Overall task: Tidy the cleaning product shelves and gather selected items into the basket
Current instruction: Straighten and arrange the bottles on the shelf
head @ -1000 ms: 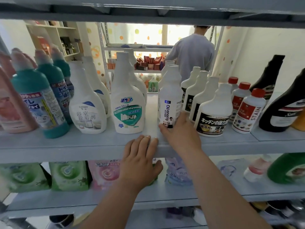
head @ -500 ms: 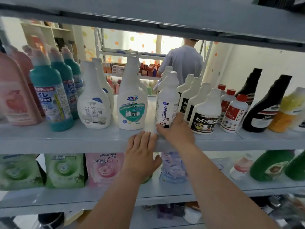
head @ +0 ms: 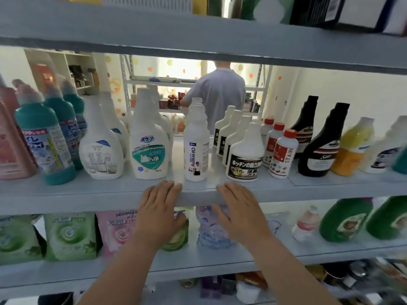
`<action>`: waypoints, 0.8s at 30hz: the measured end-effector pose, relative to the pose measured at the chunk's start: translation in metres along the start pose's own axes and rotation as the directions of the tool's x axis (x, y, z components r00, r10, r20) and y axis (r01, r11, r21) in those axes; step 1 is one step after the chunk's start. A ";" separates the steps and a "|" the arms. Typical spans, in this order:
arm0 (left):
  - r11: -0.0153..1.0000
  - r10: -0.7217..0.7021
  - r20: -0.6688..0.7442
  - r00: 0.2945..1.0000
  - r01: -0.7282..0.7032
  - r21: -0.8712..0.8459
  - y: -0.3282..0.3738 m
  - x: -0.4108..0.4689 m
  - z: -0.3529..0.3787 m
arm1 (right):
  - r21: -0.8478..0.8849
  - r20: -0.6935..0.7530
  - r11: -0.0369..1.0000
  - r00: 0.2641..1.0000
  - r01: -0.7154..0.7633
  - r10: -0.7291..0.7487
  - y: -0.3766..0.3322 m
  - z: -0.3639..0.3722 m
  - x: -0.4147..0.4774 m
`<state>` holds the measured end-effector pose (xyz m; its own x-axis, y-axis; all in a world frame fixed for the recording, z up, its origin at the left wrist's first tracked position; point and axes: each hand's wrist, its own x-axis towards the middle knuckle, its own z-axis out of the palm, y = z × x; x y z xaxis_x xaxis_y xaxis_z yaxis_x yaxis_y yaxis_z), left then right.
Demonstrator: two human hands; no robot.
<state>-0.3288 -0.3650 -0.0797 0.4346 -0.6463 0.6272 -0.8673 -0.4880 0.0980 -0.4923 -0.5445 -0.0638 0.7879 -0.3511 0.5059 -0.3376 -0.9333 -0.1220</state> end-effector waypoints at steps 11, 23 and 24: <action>0.872 -0.183 0.057 0.982 0.189 -0.453 0.134 0.047 0.018 | -0.006 -0.206 1.000 0.978 -0.019 0.017 0.138 -0.017 -0.014; 0.549 -0.537 0.246 0.807 0.556 -0.624 0.150 0.137 0.050 | -0.027 -0.199 0.995 0.974 0.100 -0.104 0.156 0.000 -0.019; 0.553 -0.544 0.237 0.805 0.556 -0.621 0.153 0.136 0.050 | -0.025 -0.189 0.995 0.976 0.101 -0.104 0.157 0.000 -0.019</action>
<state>-0.3901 -0.5565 -0.0183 0.8791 -0.3937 0.2685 -0.3883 -0.2650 0.8826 -0.5605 -0.6845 -0.0923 0.7069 -0.2319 0.6682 -0.2692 -0.9618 -0.0489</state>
